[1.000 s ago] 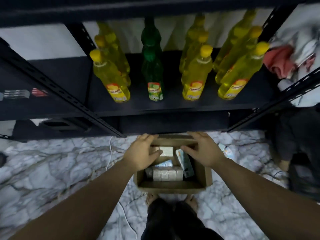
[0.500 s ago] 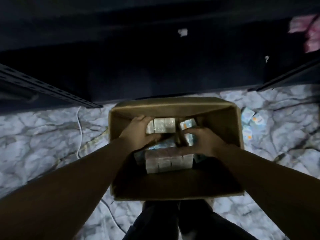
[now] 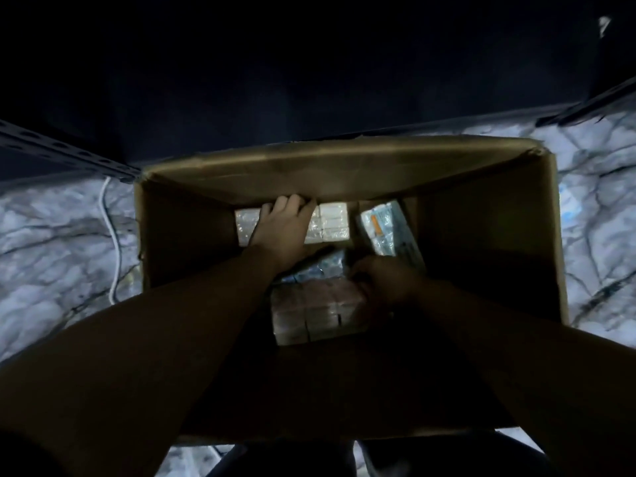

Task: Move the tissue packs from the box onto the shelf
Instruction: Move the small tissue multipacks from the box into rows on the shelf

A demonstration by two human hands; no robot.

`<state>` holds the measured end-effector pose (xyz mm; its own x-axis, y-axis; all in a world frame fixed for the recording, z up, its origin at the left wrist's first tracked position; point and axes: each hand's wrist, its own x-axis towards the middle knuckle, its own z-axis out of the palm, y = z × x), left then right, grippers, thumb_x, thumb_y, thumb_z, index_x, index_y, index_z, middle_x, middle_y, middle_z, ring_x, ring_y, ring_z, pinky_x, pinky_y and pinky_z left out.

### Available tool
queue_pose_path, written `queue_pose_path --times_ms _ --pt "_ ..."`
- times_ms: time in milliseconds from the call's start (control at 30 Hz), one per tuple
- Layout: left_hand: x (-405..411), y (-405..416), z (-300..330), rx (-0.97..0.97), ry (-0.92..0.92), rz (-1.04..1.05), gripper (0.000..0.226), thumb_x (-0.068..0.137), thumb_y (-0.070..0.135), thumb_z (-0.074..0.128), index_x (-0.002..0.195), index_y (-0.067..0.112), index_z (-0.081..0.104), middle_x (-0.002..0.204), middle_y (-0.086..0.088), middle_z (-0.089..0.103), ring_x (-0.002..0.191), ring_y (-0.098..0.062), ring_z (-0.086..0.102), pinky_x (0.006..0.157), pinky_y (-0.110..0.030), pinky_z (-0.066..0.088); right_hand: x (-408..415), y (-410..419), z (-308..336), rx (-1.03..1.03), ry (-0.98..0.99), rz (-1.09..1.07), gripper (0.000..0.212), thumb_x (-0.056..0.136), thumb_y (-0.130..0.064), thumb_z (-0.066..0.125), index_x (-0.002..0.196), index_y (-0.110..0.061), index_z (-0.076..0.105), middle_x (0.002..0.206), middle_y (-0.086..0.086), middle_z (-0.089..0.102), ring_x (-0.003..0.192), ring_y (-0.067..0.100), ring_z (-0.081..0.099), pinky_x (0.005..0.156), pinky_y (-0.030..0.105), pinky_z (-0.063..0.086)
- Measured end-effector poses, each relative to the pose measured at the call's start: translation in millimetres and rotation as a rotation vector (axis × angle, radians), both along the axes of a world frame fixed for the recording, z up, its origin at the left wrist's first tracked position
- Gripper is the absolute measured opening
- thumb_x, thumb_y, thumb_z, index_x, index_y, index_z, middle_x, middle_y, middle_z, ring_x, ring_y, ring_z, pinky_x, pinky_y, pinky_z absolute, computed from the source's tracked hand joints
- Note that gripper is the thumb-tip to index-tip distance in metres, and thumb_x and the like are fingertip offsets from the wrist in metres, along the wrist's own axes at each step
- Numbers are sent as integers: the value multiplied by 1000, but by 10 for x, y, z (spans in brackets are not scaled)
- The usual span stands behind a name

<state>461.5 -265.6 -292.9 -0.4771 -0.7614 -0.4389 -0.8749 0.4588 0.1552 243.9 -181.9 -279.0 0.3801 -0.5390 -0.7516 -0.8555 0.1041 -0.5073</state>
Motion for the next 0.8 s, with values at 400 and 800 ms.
queue_pose_path --times_ms 400,800 --pt "-9 -6 170 153 164 189 78 72 49 81 139 24 50 126 -11 58 115 -36 53 95 -44 44 24 -25 154 42 52 20 76 59 -46 96 123 -18 66 123 3 66 111 23 63 88 30 51" --pt "-3 262 2197 129 446 259 82 70 50 84 141 27 51 125 -1 58 116 -25 55 95 -44 50 -251 202 2374 -164 144 94 71 62 -60 84 118 -24 60 116 1 50 113 25 43 76 36 26"
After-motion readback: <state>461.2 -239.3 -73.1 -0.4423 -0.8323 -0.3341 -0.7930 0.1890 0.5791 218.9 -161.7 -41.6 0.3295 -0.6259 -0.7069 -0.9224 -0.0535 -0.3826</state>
